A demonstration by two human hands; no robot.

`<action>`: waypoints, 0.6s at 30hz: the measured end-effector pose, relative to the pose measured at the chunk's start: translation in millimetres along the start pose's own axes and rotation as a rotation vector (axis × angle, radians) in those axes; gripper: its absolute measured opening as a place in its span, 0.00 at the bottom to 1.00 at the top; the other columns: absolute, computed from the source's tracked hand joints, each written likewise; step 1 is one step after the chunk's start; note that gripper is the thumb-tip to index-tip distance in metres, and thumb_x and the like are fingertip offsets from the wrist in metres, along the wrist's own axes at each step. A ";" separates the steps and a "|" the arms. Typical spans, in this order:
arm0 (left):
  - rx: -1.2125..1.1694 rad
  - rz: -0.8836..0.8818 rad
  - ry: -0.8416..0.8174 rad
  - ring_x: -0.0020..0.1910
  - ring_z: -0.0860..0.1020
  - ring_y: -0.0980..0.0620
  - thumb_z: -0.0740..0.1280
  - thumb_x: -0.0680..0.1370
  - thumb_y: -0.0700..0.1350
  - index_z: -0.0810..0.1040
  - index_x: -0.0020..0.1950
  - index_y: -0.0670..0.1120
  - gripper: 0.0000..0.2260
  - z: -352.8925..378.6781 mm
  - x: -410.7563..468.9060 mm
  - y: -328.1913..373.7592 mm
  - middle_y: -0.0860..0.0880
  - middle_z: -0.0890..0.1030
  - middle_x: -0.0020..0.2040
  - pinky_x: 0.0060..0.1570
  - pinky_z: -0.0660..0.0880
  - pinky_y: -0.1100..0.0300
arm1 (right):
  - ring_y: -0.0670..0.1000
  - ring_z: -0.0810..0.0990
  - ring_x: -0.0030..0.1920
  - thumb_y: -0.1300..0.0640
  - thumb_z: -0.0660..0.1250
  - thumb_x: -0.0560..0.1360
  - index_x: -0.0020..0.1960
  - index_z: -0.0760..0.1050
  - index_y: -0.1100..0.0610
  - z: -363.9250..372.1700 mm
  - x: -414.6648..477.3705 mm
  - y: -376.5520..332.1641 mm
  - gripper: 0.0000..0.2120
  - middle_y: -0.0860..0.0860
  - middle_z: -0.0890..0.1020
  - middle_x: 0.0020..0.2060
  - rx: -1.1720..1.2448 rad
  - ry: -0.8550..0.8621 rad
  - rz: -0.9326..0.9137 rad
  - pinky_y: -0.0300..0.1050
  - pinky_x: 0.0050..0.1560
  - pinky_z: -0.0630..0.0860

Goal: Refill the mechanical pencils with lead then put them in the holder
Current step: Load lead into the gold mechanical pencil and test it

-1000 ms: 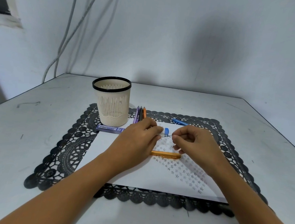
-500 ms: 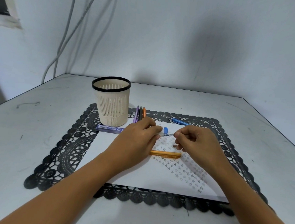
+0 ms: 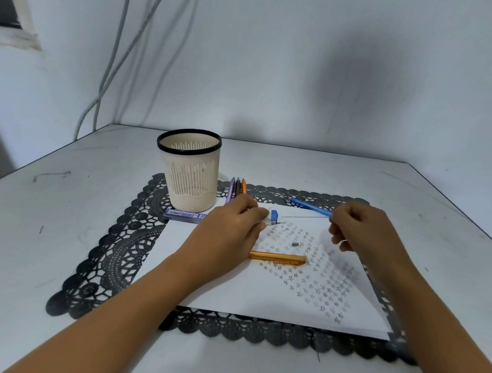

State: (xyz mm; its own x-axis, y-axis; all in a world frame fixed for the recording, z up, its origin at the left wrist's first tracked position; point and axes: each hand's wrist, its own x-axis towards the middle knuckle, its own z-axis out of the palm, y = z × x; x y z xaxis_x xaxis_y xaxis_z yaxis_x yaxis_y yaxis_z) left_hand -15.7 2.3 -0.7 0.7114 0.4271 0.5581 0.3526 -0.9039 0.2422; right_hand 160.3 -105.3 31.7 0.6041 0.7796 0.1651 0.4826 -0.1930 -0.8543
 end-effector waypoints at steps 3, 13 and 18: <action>0.000 -0.007 0.001 0.41 0.79 0.46 0.61 0.75 0.44 0.79 0.55 0.40 0.13 -0.2 0.2 -0.4 0.44 0.78 0.49 0.39 0.76 0.58 | 0.49 0.77 0.34 0.60 0.59 0.76 0.41 0.75 0.59 -0.7 3.5 4.3 0.08 0.54 0.79 0.35 -0.025 -0.025 0.066 0.42 0.36 0.74; -0.008 -0.011 -0.008 0.40 0.79 0.46 0.62 0.75 0.44 0.79 0.54 0.40 0.12 -1.8 0.0 2.0 0.44 0.78 0.48 0.38 0.72 0.61 | 0.43 0.78 0.33 0.58 0.64 0.75 0.41 0.77 0.53 8.7 1.6 11.2 0.06 0.47 0.81 0.34 -0.417 -0.292 0.023 0.32 0.34 0.73; -0.013 0.000 -0.017 0.40 0.79 0.47 0.62 0.75 0.44 0.79 0.55 0.40 0.13 -1.2 -0.8 2.9 0.45 0.78 0.48 0.38 0.74 0.60 | 0.41 0.75 0.35 0.55 0.68 0.73 0.37 0.73 0.48 12.9 1.6 11.5 0.07 0.42 0.77 0.35 -0.490 -0.259 -0.032 0.30 0.32 0.66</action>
State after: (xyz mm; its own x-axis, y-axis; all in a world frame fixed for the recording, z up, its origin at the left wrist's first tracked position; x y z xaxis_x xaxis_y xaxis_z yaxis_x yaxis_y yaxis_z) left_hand -15.9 -0.7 0.5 0.7216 0.4274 0.5446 0.3448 -0.9041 0.2526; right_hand 158.7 -98.6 15.8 0.4384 0.8987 0.0082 0.7742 -0.3730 -0.5114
